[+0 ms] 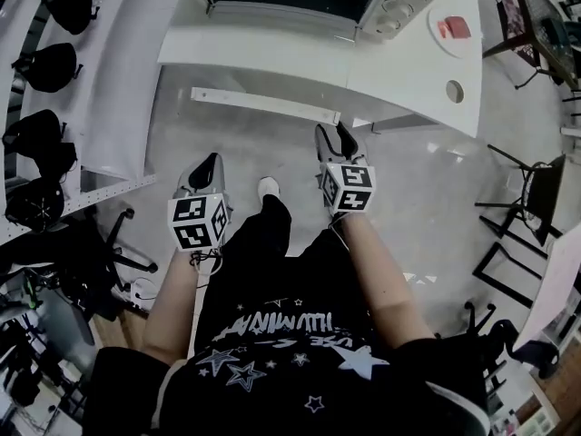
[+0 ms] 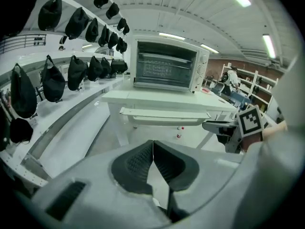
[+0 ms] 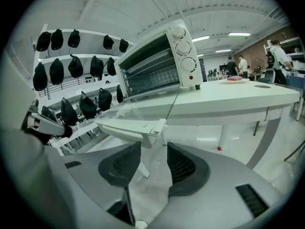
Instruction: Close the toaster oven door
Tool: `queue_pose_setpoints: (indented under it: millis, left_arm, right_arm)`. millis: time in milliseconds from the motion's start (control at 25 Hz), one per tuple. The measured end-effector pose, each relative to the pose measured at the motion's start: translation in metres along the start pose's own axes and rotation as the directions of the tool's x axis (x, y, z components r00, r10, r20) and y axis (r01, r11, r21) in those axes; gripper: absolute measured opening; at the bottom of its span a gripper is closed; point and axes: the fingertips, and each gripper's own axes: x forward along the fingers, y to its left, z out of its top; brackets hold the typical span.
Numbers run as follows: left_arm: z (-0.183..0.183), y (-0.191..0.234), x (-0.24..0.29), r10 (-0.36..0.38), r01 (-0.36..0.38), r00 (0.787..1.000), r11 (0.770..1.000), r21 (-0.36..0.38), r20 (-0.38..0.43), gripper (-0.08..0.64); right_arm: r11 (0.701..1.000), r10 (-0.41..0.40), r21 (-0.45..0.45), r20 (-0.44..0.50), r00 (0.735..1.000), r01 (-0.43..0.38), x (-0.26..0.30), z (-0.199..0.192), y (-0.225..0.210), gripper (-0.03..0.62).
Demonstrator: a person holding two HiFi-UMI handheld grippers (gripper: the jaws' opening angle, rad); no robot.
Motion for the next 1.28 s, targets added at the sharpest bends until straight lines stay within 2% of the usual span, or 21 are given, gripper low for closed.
queue_pose_setpoints:
  millis: [160, 440, 560, 760, 1040, 1280]
  left_arm:
    - [0.006, 0.015, 0.008, -0.028, 0.028, 1.000, 0.999, 0.017, -0.003, 0.021]
    - [0.010, 0.023, 0.023, -0.080, 0.081, 0.997, 0.996, 0.043, -0.021, 0.021]
    - [0.015, 0.024, 0.029, -0.092, 0.093, 0.996, 0.994, 0.049, -0.016, 0.021]
    - [0.020, 0.029, 0.031, -0.098, 0.098, 0.995, 0.994, 0.050, -0.009, 0.021]
    - [0.020, 0.046, 0.023, -0.081, 0.081, 0.997, 0.996, 0.032, 0.003, 0.021]
    - [0.030, 0.052, 0.016, -0.074, 0.074, 0.997, 0.997, 0.012, 0.037, 0.021]
  right_arm:
    - [0.998, -0.056, 0.038, 0.061, 0.997, 0.053, 0.003, 0.008, 0.001, 0.169]
    - [0.991, -0.113, 0.076, 0.098, 0.989, 0.106, 0.009, 0.011, 0.005, 0.147]
    - [0.991, -0.122, 0.069, 0.104, 0.987, 0.115, 0.014, 0.012, 0.008, 0.116]
    - [0.987, -0.152, 0.065, 0.112, 0.982, 0.145, 0.016, 0.013, 0.008, 0.098]
    - [0.982, -0.188, -0.005, 0.070, 0.980, 0.189, 0.006, 0.021, 0.013, 0.080]
    - [0.978, -0.207, 0.035, 0.076, 0.975, 0.205, -0.011, 0.043, 0.022, 0.077]
